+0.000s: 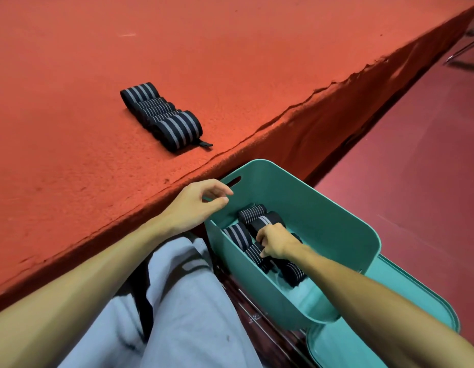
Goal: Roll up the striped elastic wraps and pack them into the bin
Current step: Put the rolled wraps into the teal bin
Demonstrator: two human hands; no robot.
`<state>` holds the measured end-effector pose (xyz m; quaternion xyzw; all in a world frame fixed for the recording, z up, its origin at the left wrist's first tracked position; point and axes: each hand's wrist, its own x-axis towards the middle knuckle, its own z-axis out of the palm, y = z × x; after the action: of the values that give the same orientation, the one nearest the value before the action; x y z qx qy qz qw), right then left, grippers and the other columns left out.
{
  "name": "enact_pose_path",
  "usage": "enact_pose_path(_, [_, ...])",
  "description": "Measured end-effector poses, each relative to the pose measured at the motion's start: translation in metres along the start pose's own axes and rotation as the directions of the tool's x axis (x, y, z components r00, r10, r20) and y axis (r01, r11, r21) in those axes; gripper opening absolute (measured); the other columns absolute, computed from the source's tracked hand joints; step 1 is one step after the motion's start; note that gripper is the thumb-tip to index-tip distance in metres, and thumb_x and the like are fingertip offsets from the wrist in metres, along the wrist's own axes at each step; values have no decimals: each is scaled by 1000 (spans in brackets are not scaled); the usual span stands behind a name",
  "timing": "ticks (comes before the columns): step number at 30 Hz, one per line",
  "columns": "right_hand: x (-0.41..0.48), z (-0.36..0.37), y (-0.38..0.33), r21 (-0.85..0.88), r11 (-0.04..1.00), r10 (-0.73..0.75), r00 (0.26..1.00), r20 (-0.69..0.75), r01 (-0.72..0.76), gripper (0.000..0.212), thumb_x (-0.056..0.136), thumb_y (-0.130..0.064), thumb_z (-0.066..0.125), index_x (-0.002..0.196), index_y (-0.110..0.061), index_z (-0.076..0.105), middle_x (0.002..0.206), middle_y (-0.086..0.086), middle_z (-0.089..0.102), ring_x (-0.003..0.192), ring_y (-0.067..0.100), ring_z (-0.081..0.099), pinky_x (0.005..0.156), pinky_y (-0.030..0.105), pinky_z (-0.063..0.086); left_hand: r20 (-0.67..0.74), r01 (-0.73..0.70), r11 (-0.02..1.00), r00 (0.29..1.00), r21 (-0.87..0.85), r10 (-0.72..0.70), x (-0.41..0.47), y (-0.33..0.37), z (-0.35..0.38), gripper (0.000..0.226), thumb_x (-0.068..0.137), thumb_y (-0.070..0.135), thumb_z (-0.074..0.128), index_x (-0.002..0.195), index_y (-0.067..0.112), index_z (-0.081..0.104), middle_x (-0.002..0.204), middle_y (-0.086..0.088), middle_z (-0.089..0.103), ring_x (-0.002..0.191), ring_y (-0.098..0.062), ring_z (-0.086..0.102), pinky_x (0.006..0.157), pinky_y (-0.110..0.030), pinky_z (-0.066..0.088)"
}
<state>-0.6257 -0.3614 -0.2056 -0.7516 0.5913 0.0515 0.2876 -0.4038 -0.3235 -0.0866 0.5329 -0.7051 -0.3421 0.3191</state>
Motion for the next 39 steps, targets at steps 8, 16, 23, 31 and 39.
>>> enact_pose_path(8, [-18,-69,-16,-58,989,-142,981,-133,135,21,79,-14,74,100,-14,73,100,4,73,93,16,67,84,23,51,-68,-50,996,997,-80,44,-4,21,-16,13,91,9,62,96,18,69,87,0,72,89,-26,66,84,-38,51])
enact_pose_path(16, [-29,-152,-87,52,917,-351,862,-365,395,14,87,-24,68,98,-19,74,92,-6,71,69,-8,57,76,16,45,-301,-57,998,953,-29,45,4,22,-62,16,89,10,62,89,25,67,88,4,70,83,-6,64,80,-18,47])
enact_pose_path(23, [16,-181,-149,32,871,-377,708,-597,490,23,88,-23,63,110,-17,70,103,-6,67,88,5,58,78,15,36,-567,87,988,824,129,1,38,-15,-97,22,82,11,66,93,25,55,102,3,52,98,-13,55,103,-48,38])
enact_pose_path(31, [71,-181,-160,116,871,-339,755,-561,477,24,86,-19,63,110,-16,69,109,-1,69,90,10,61,85,22,46,-510,186,982,849,39,-140,80,-44,-94,58,81,44,69,128,16,50,115,3,35,121,-21,42,110,-43,32])
enact_pose_path(39, [74,-175,-154,290,845,-273,829,-487,449,38,88,-19,63,126,-17,57,113,-3,63,98,12,60,91,27,47,-398,145,964,916,221,-46,81,-39,-102,58,68,37,81,107,24,40,110,4,43,107,-14,41,92,-29,34])
